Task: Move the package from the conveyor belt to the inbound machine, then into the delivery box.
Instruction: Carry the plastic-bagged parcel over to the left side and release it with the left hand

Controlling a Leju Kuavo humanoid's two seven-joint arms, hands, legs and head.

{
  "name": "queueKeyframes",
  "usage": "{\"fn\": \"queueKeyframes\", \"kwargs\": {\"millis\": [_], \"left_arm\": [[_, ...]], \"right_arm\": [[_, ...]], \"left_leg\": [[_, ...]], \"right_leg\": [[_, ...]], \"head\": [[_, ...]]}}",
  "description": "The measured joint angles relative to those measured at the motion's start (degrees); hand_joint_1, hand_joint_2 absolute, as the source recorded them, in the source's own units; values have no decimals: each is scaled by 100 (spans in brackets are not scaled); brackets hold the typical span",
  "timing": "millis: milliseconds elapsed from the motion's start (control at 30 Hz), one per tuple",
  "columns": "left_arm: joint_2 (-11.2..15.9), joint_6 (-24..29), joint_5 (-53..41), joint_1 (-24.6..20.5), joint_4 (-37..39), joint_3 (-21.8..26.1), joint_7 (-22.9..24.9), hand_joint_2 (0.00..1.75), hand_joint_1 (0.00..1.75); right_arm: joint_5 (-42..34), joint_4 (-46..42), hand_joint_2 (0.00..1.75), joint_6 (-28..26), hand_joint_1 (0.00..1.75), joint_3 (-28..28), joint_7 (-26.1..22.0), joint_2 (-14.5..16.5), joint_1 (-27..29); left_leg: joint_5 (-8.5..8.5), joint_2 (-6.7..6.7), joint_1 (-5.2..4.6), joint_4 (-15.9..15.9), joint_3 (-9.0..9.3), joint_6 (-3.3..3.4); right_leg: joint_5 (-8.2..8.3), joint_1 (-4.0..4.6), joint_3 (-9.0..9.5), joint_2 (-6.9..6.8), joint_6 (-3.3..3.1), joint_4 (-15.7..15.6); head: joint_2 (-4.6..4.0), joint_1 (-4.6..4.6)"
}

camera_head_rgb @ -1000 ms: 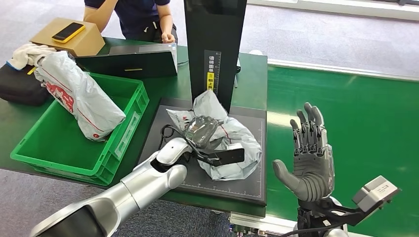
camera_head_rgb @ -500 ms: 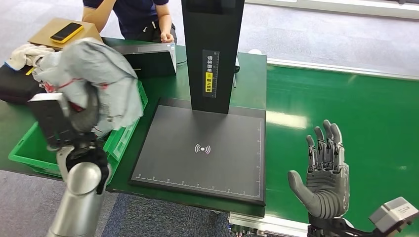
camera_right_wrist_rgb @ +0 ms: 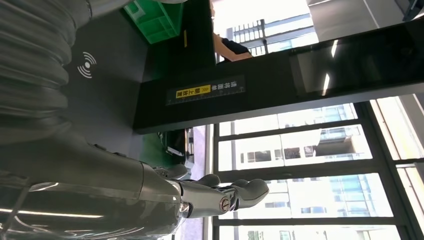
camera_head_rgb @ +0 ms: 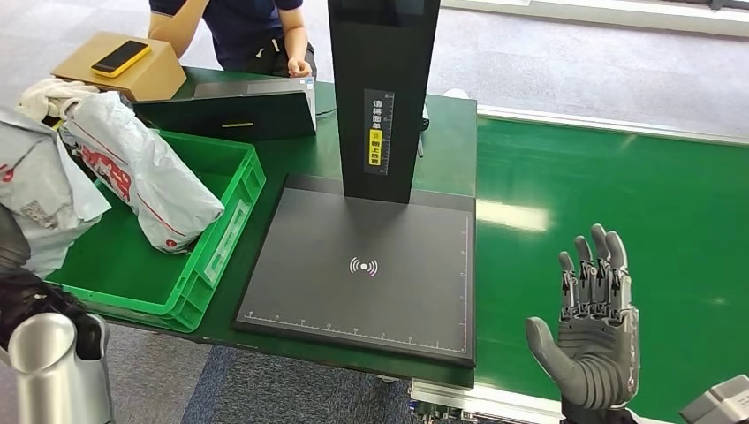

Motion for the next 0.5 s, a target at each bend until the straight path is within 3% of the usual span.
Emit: {"fn": "queueKeyframes", "kwargs": {"millis": [200, 500], "left_arm": [[177, 21, -371, -338, 1336, 584, 94, 175, 175], [369, 124, -1097, -1112, 2914, 598, 210, 175, 175]], "right_arm": [[-17, -3, 175, -99, 0, 27, 71, -2, -6], [-36, -1, 175, -202, 0, 112, 75, -24, -51]], "left_leg": [[1, 0, 2, 0, 2, -2], [2, -3, 1, 1, 0, -2]], "right_leg": [[1, 3, 0, -1, -1, 1], [1, 0, 4, -2, -1, 1]], "head": [[0, -1], [0, 0]]}}
